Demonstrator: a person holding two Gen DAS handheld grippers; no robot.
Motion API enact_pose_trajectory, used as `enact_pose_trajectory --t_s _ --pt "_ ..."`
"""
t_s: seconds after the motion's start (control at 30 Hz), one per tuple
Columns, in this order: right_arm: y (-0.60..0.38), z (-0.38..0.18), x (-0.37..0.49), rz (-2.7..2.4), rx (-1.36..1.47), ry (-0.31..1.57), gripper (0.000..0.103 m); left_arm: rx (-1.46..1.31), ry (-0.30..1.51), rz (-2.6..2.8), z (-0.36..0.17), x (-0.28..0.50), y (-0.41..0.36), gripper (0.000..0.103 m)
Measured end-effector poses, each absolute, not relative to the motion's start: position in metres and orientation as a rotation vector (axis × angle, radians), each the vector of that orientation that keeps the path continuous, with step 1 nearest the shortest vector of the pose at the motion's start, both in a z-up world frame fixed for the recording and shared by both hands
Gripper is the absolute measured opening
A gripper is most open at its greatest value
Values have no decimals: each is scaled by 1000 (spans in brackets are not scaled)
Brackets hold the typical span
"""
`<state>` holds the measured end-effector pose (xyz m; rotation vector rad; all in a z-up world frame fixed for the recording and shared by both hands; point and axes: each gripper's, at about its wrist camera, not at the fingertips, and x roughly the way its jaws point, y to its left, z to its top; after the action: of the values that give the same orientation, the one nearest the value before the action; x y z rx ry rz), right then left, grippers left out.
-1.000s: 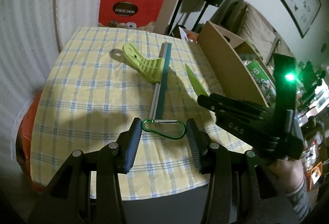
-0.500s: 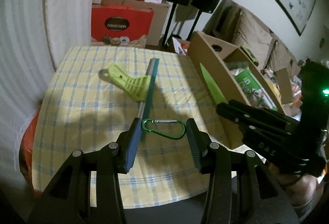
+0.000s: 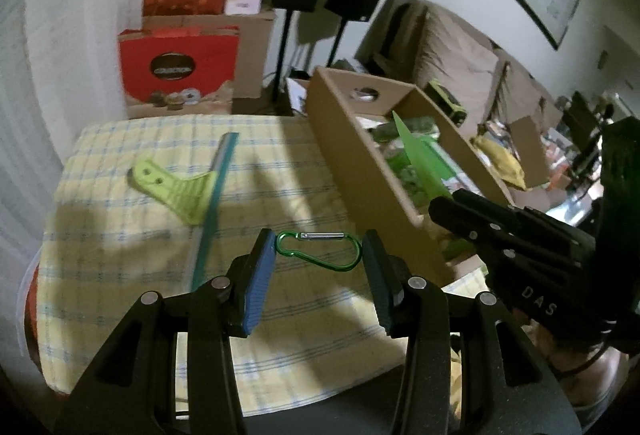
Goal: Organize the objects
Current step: 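Carry the leaf piece and carabiner over the cardboard box with both grippers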
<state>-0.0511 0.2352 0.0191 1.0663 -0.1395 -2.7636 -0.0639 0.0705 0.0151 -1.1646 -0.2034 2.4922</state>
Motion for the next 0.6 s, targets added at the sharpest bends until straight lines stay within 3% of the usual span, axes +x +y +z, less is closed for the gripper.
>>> enact_pose_trajectory --t_s 0.6 --pt "314 20 -36 -2861 1076 -234 30 -1181 -223 2315 12 -91 161 41"
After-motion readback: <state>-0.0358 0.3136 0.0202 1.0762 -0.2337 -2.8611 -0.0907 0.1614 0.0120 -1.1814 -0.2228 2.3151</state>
